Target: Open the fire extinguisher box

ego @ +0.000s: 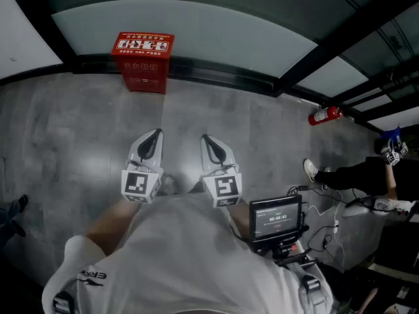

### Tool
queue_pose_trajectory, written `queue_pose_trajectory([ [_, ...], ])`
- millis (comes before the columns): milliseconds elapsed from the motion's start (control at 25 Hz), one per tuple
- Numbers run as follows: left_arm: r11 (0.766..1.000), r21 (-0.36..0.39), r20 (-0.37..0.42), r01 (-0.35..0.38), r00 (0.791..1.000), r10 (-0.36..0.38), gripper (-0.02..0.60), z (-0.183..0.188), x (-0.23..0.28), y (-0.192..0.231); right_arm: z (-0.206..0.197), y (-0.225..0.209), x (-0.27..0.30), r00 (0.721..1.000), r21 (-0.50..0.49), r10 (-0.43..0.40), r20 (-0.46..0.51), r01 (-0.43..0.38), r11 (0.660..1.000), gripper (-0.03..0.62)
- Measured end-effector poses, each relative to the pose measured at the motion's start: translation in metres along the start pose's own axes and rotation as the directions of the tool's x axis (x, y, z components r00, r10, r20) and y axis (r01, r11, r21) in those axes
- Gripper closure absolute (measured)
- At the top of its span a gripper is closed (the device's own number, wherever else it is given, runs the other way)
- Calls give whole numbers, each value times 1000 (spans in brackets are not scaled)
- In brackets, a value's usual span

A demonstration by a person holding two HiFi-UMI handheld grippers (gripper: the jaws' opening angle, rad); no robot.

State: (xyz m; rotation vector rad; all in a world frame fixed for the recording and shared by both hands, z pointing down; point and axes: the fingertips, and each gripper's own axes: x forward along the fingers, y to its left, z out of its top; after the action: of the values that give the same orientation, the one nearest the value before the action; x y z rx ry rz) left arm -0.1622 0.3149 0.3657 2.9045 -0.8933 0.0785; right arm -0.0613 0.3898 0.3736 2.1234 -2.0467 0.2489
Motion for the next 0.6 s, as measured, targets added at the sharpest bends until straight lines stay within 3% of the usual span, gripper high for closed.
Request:
queue_pose_trajectory([
  [280, 1000, -7, -17, -26, 1000, 25, 578, -3, 64, 19, 11, -48, 56, 1000, -25, 26, 5, -26, 999, 580],
  [600, 988, 9, -23, -153, 988, 154, 578, 1, 168, 29, 26, -132, 135, 987, -90, 161, 5, -160, 983, 580],
])
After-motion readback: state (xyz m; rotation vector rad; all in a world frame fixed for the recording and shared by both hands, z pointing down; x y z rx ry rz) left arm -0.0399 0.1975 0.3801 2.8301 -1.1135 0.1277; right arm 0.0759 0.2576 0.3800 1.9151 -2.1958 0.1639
